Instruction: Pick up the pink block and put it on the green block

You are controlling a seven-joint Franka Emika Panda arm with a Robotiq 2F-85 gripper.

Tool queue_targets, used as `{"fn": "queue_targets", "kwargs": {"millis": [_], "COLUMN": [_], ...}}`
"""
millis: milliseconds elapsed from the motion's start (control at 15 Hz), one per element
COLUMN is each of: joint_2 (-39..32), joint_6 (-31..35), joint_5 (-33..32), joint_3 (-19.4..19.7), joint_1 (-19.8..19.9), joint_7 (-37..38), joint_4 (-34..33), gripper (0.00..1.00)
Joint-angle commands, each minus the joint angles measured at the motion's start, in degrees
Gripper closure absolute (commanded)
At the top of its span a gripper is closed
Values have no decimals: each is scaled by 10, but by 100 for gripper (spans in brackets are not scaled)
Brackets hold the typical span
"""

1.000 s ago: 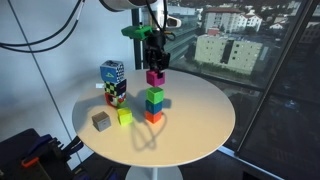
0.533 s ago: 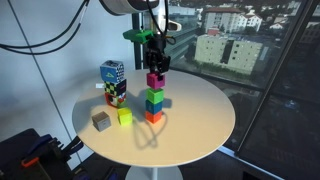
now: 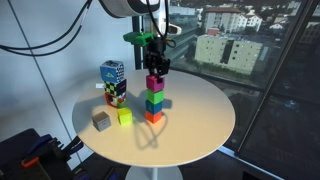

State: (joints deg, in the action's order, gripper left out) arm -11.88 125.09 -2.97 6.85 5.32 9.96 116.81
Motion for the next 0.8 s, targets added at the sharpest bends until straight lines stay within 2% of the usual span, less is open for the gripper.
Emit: {"fn": "queue_targets", "kwargs": {"millis": [0, 733], "joint_2": [-5, -10], "joint_6": [-27, -19], "joint_5": [-14, -15], "joint_3": [4, 4], "joint_1": [-3, -2], "joint_7": [14, 13], "joint_4": [-18, -15], "gripper": [70, 70]}}
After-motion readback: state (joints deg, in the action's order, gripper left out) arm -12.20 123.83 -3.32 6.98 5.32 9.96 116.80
